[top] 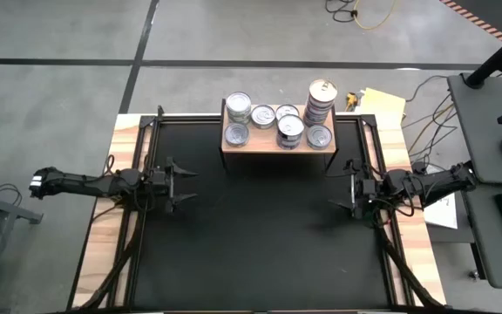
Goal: Stack canned seafood by type on shelf
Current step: Return to Home Position
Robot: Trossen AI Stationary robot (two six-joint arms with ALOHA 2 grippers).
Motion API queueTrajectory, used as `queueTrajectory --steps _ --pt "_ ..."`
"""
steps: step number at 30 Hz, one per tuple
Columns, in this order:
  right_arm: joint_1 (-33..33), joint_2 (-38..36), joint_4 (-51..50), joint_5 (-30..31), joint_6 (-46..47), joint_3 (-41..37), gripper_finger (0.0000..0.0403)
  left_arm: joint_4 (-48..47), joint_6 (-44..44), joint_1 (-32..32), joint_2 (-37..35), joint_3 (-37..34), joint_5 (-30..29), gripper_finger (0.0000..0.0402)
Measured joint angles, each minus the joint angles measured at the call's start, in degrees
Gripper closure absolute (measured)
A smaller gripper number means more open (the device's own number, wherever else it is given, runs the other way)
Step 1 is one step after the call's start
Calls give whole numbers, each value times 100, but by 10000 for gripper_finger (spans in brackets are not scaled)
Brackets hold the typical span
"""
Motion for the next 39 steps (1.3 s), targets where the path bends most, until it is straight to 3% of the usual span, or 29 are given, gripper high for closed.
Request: queueTrajectory --steps 39 --pt "1 -1 1 -2 0 0 48 -2 0 0 464 2 2 90"
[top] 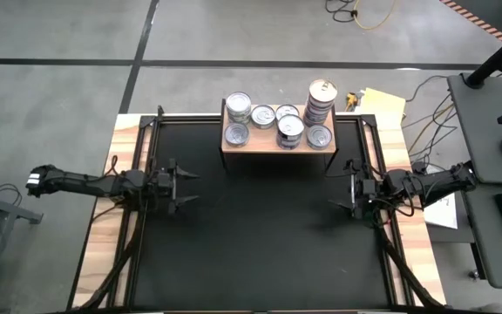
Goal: Stack canned seafood by type on shelf
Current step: Return to Home Position
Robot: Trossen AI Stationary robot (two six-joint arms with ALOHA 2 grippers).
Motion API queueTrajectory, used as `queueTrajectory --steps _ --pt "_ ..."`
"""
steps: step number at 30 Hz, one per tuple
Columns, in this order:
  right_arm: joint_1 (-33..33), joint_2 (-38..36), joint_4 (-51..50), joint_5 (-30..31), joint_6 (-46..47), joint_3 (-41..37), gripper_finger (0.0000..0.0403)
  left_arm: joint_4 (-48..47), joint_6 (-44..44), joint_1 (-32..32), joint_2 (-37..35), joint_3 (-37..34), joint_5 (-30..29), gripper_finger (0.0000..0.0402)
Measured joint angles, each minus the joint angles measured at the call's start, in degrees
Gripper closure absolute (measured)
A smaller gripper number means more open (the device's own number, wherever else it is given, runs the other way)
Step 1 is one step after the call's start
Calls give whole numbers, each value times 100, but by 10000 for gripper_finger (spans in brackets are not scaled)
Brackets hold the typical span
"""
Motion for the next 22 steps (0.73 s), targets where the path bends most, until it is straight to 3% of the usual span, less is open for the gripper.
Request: queueTrajectory --steps 22 --pt "-2 0 0 0 0 0 48 0 0 0 196 0 0 90"
